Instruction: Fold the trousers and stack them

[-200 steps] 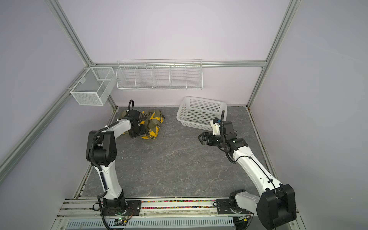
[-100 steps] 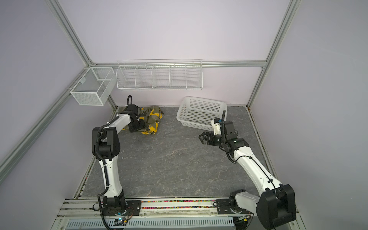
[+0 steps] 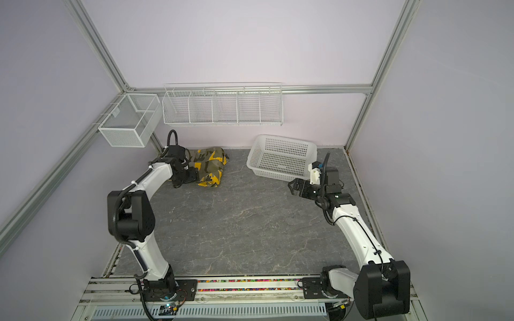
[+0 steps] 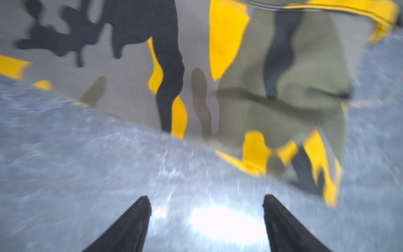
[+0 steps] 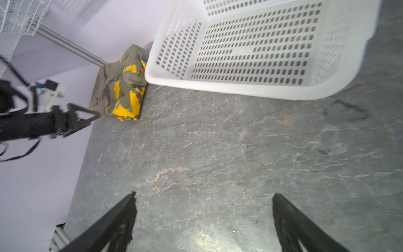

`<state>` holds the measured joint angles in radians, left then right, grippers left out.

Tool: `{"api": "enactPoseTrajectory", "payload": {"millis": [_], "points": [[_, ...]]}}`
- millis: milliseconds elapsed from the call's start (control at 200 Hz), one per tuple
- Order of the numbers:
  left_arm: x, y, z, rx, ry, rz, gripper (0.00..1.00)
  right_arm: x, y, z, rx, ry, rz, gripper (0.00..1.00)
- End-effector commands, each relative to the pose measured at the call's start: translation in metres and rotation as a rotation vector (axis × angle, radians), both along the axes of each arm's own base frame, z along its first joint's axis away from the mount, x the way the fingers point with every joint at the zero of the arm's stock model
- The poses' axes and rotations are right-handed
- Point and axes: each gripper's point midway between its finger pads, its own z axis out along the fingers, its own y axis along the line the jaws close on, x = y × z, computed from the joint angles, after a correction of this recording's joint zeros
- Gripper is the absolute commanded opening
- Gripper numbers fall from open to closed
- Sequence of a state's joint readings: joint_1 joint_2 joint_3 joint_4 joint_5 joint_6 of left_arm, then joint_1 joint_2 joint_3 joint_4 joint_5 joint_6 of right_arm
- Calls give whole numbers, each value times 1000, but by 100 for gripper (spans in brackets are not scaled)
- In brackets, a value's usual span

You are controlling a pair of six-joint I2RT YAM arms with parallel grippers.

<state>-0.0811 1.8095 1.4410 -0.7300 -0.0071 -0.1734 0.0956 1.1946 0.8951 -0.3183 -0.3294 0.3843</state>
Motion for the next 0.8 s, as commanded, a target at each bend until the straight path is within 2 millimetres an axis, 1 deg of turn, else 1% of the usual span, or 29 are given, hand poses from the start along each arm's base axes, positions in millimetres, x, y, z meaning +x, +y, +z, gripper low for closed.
{"api": "enactPoseTrajectory", "payload": {"millis": [0,20,55,120,165,210,280,345,400,460,545,615,675,710,795], "points": [[-17,8,13,59,-92,-82,89,3,-26,-8,-73,-49,-50,93],[-20,9,15,62,-114,-91,91,4,-32,-10,-83,-53,-65,92],[-27,9,17,68,-153,-105,94,7,-44,-14,-109,-63,-99,89],[-35,11,20,72,-225,-119,100,10,-68,-22,-189,-84,-167,89],[-40,12,19,71,-266,-122,99,12,-86,-29,-239,-95,-232,88],[-44,13,13,71,-292,-128,99,13,-102,-37,-298,-107,-280,89],[-49,13,5,66,-344,-121,99,15,-123,-50,-404,-135,-337,88],[-52,12,1,61,-410,-119,99,17,-139,-62,-462,-159,-399,89],[-54,14,-1,62,-479,-102,99,21,-142,-69,-477,-193,-407,89],[-53,15,1,61,-566,-91,99,27,-145,-76,-475,-220,-426,88],[-51,15,3,64,-660,-89,99,37,-145,-81,-463,-286,-440,88],[-47,16,7,68,-694,-84,99,42,-136,-81,-484,-343,-383,88],[-42,14,11,72,-714,-96,99,44,-132,-76,-490,-395,-361,88],[-40,12,11,87,-719,-127,99,44,-130,-79,-485,-393,-346,88],[-34,11,11,103,-738,-141,99,44,-116,-88,-470,-451,-275,88]]}}
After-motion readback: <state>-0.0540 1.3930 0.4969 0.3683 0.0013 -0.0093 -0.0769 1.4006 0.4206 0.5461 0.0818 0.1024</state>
